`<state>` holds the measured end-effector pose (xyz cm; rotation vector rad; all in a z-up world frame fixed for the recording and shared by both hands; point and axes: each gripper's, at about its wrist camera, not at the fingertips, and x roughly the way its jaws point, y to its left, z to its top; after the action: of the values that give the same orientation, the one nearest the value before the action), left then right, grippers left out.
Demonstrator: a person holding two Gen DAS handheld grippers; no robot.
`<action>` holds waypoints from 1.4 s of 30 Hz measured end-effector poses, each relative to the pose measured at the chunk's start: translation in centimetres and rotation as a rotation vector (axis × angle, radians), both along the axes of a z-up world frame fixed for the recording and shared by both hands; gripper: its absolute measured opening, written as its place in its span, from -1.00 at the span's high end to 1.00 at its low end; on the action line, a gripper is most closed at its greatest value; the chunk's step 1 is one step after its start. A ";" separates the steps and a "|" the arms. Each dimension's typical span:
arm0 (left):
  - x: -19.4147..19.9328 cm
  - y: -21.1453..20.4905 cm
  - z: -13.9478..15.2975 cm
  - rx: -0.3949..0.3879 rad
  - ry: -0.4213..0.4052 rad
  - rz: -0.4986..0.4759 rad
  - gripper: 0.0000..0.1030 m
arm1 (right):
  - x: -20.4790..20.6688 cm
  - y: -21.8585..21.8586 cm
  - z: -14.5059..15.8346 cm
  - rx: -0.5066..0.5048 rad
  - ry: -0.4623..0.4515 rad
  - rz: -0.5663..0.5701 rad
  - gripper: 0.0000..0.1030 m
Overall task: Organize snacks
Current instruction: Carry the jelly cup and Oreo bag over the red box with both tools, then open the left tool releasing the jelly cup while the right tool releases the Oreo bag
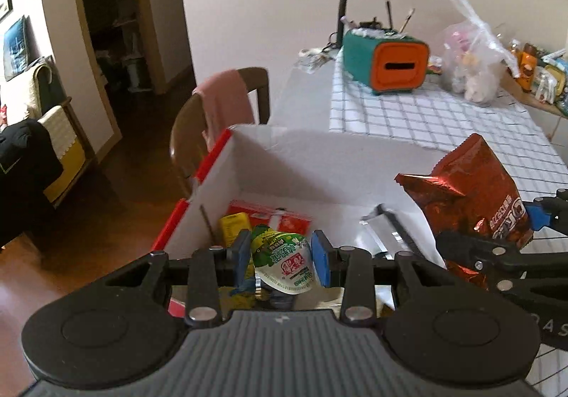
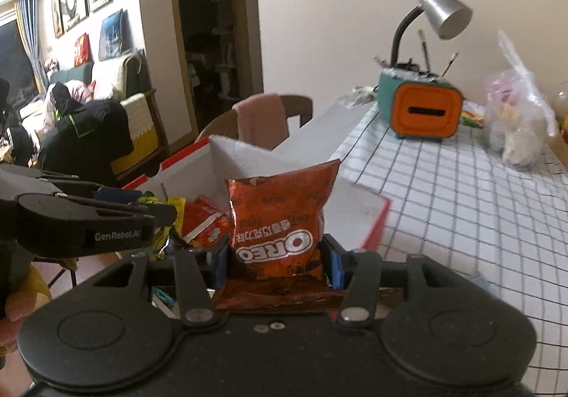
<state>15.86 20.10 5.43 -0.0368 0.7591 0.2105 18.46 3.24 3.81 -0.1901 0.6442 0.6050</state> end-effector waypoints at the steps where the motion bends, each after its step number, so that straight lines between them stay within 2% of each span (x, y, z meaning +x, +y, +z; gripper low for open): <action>1: 0.2 0.4 -0.3 0.001 0.008 0.000 0.30 | 0.1 0.4 -0.3 -0.008 0.005 -0.004 0.03; 10: 1.5 2.4 -3.0 0.018 0.063 0.013 0.29 | 1.5 3.4 -3.3 -0.062 0.082 0.009 0.03; 19: 2.1 2.0 -5.1 0.031 0.115 -0.011 0.28 | 1.8 4.1 -4.4 -0.080 0.112 0.024 0.03; 28: 1.7 1.6 -5.2 0.045 0.108 -0.011 0.26 | 1.6 4.1 -4.7 -0.088 0.118 0.033 0.01; 32: 1.6 1.7 -4.9 0.041 0.103 -0.004 0.27 | 1.5 4.0 -4.5 -0.086 0.117 0.032 -0.09; 36: 1.3 1.8 -4.3 0.040 0.089 0.003 0.18 | 1.1 3.5 -3.8 -0.069 0.101 0.028 -0.23; 42: 0.6 1.4 -3.1 0.041 0.055 -0.002 -0.01 | 0.4 2.8 -2.6 -0.055 0.082 0.027 -0.31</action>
<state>16.48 21.55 2.37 0.0081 0.8093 0.2262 18.82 6.09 1.20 -0.2269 0.7386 0.6241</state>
